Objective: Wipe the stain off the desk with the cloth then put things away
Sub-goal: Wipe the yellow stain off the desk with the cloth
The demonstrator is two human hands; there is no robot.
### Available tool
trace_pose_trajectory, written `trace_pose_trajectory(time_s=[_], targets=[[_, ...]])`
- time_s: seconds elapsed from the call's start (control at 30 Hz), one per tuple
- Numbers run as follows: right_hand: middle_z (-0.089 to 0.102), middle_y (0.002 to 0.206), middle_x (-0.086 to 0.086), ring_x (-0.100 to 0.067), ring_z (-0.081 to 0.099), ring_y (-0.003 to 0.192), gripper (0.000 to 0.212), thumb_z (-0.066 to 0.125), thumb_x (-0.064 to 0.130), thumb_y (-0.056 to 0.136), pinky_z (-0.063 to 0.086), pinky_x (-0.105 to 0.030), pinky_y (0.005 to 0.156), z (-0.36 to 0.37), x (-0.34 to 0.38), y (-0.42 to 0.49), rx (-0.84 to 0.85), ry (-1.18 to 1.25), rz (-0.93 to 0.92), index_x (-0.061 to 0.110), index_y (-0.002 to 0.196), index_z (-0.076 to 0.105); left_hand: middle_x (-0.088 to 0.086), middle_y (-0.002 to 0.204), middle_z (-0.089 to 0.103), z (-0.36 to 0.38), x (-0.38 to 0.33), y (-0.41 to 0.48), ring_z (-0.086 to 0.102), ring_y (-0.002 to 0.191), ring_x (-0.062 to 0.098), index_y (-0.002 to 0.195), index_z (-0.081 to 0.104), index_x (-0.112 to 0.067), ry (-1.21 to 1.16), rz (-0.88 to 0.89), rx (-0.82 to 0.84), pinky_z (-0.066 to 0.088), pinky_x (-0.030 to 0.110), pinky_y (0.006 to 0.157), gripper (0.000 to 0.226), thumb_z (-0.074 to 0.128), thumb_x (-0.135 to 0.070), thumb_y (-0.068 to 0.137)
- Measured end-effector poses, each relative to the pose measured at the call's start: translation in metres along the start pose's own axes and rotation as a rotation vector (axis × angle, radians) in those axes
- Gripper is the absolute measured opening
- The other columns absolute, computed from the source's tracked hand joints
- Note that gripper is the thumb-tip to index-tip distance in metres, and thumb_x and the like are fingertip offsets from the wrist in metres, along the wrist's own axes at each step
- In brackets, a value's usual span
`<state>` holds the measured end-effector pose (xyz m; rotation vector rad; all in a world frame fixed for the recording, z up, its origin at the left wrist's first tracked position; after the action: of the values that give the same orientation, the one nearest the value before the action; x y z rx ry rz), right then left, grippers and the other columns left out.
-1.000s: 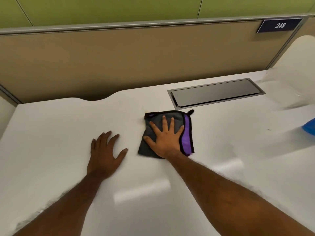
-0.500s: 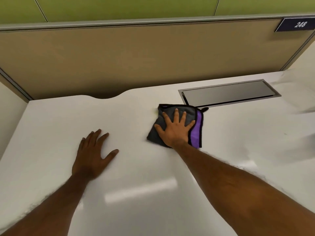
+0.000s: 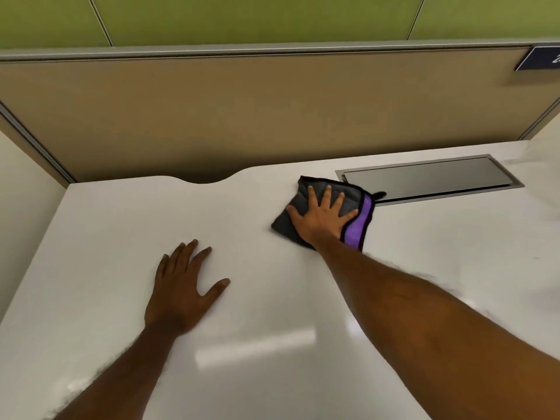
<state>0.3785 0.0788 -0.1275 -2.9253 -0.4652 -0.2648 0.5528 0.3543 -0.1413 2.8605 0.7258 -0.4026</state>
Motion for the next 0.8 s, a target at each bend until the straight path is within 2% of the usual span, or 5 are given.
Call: trace_pose_trajectory(time_s=[0.27, 0.37, 0.53, 0.7, 0.8], targets=[[0.038, 0.153, -0.002, -0.028, 0.021, 0.146, 0.055, 0.046, 0.059, 0.086, 0.013, -0.061, 0.114, 0.019, 0.096, -0.063, -0.026, 0.088, -0.775, 0.031, 0.134, 0.052, -0.005, 0.161, 0.024, -0.001, 0.002, 0.002, 0.015, 0.150, 0.015, 0.150, 0.027, -0.028, -0.042, 0.016, -0.016, 0.011, 0.042, 0.123, 0.087, 0.027, -0.081, 0.082], [0.048, 0.145, -0.002, -0.028, 0.033, 0.141, 0.053, 0.045, 0.055, 0.082, 0.018, -0.055, 0.115, 0.009, 0.050, -0.048, -0.199, 0.185, -0.590, 0.026, 0.125, 0.059, -0.005, 0.160, 0.025, -0.001, 0.002, 0.001, 0.015, 0.150, 0.014, 0.150, 0.028, -0.025, -0.062, 0.010, -0.025, 0.009, 0.040, 0.123, 0.083, 0.027, -0.076, 0.085], [0.001, 0.164, -0.005, -0.037, -0.006, 0.149, 0.073, 0.029, 0.070, 0.089, -0.007, -0.071, 0.108, 0.008, 0.035, -0.001, -0.036, -0.015, -0.084, 0.036, 0.153, 0.017, -0.006, 0.160, 0.024, 0.000, 0.002, -0.001, 0.012, 0.150, 0.011, 0.150, 0.026, -0.024, -0.099, 0.022, -0.051, 0.005, 0.037, 0.124, 0.080, 0.033, -0.072, 0.087], [0.001, 0.164, 0.000, -0.034, -0.009, 0.149, 0.072, 0.029, 0.073, 0.088, -0.008, -0.067, 0.113, 0.030, 0.105, -0.043, 0.055, -0.049, -0.456, 0.040, 0.151, 0.020, -0.003, 0.159, 0.027, -0.010, 0.000, -0.003, 0.021, 0.148, 0.012, 0.149, 0.029, -0.022, -0.243, 0.026, -0.097, 0.011, 0.041, 0.124, 0.082, 0.043, -0.071, 0.084], [0.033, 0.156, -0.001, -0.029, 0.016, 0.148, 0.055, 0.045, 0.059, 0.087, 0.007, -0.060, 0.117, 0.029, 0.115, -0.086, 0.036, 0.077, -0.781, 0.031, 0.134, 0.051, -0.001, 0.156, 0.033, -0.021, 0.001, -0.007, 0.031, 0.143, 0.014, 0.146, 0.032, -0.029, -0.480, 0.015, -0.133, 0.027, 0.046, 0.119, 0.071, 0.052, -0.060, 0.085]])
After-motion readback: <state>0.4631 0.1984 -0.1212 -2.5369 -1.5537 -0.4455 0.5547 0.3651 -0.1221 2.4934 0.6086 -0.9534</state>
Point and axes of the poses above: each hand's wrist, its own y-axis towards the middle knuckle, its own z-axis out of the palm, x = y × z, the point moved 5 cm from there along y, towards the middle knuckle
